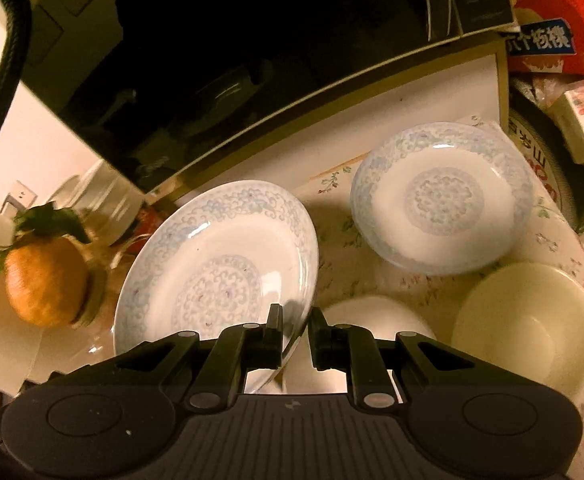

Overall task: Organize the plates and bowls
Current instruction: 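Lift the blue-patterned plate with both grippers and carry it toward the table edge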

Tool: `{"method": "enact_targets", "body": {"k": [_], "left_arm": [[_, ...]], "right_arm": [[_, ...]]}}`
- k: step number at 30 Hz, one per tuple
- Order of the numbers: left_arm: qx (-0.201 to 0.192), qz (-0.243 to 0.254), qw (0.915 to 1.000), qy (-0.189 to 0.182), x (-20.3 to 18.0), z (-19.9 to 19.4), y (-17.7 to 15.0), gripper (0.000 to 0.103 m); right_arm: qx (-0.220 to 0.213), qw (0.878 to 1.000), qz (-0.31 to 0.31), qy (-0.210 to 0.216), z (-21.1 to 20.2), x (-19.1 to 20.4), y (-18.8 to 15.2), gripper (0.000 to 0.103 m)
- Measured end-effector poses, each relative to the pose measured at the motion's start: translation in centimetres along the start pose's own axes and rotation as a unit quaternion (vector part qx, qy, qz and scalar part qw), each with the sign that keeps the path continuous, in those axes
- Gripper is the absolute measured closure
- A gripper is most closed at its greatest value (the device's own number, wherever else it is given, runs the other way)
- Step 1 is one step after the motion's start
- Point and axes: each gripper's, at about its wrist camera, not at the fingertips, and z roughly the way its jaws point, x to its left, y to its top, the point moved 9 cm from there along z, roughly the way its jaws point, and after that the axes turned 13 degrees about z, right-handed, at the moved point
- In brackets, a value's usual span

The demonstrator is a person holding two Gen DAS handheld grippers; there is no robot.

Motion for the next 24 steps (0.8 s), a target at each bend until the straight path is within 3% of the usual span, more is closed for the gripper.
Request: {"method": "enact_targets", "body": {"k": [6, 11, 18, 24], "left_arm": [[-0.021, -0.004, 0.9998, 0.0, 0.3, -6.2, -1.9, 0.091], [-0.023, 0.002, 0.9997, 0.011, 0.8, -11.4, -5.9, 0.091], [-0.007, -0.007, 0.9996, 0.027, 2.4, -15.4, -12.8, 0.091], [0.019, -0.013, 0.999, 0.038, 4.2, -16.3, -17.2, 0.091]], "right_arm": [[-0.006, 0.999, -0.04, 0.007, -4.5, 1.8, -2.9, 0.088], [-0.01, 0.996, -0.078, 0.036, -8.7, 3.1, -6.5, 0.088], [0.014, 0.994, -0.107, 0.034, -11.7, 1.7, -13.7, 0.088], [0.056, 0.991, -0.121, 0.016, -11.0, -0.8, -20.0, 0.087]]}}
